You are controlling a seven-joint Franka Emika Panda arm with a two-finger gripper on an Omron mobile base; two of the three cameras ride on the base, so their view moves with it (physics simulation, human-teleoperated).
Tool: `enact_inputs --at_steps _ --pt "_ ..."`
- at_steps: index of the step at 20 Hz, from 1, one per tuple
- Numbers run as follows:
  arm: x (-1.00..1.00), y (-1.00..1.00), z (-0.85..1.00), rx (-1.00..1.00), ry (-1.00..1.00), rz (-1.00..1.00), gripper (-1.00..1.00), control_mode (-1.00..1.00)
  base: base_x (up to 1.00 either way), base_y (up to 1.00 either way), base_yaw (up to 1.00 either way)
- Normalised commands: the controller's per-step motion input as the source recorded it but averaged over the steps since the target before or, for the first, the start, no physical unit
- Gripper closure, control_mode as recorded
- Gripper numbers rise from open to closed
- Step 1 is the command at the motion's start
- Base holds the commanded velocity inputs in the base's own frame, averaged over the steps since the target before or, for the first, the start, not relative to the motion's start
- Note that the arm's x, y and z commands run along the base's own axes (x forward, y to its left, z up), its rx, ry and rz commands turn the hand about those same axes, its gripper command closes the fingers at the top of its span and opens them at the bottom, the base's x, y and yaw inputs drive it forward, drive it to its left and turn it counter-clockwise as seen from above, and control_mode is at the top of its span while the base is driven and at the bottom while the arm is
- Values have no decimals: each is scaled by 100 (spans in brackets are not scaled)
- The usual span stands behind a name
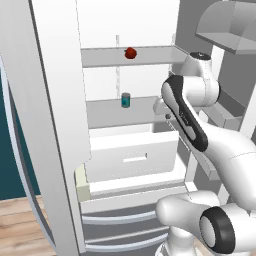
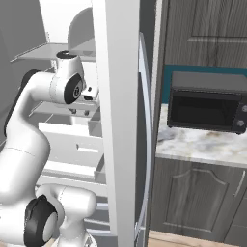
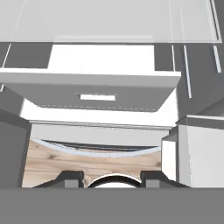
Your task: Pick bell pepper from the fridge and place it on the plate on the counter.
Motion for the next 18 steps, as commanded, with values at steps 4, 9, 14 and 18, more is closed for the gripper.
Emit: enact_inputs --at_steps 4,9,14,18 --pt "3 2 0 0 0 0 -100 -100 0 0 0" --pt "0 6 0 0 -3 0 -100 -100 0 0 0" --pt "0 3 3 0 -8 0 -100 -100 0 0 0" --pt "0 11 18 0 -7 0 -100 -100 0 0 0"
